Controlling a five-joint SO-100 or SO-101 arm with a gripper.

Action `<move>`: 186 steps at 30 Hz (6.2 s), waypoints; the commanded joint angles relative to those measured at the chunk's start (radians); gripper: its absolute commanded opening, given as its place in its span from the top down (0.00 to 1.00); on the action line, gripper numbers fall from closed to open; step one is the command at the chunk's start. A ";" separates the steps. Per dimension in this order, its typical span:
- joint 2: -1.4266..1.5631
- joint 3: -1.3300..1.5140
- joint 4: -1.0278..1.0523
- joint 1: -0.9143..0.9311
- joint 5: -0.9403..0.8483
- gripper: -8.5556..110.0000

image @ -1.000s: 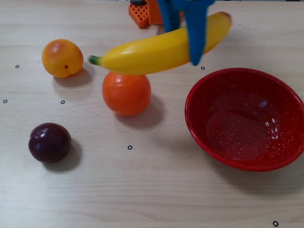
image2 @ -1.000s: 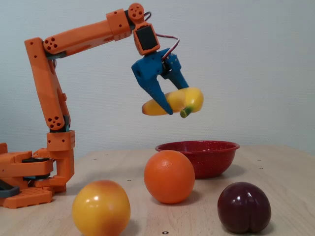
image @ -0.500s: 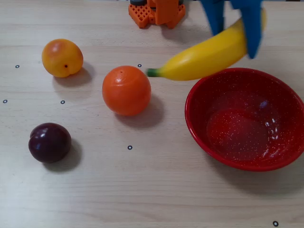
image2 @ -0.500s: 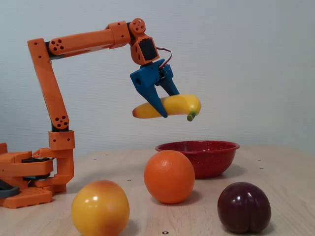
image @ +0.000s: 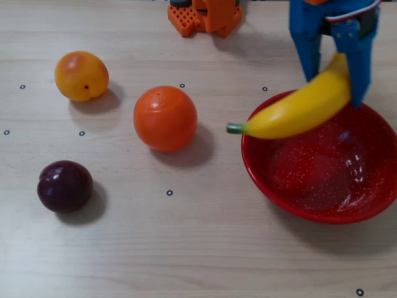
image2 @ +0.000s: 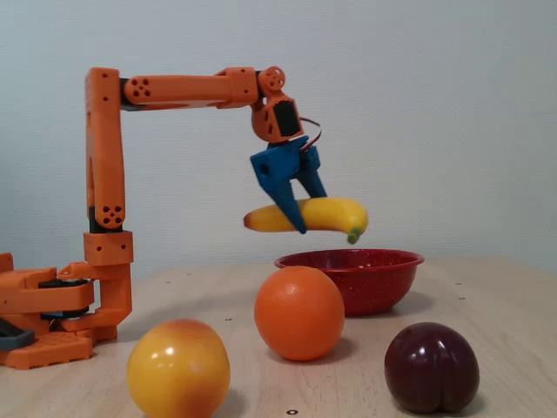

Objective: Put banana in the red bowl.

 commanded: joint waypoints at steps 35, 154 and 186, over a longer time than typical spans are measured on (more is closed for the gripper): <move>-0.192 -0.250 0.075 0.106 -0.267 0.62; 1.807 1.779 -0.089 0.460 0.245 0.93; 1.807 1.776 -0.069 0.503 0.259 0.93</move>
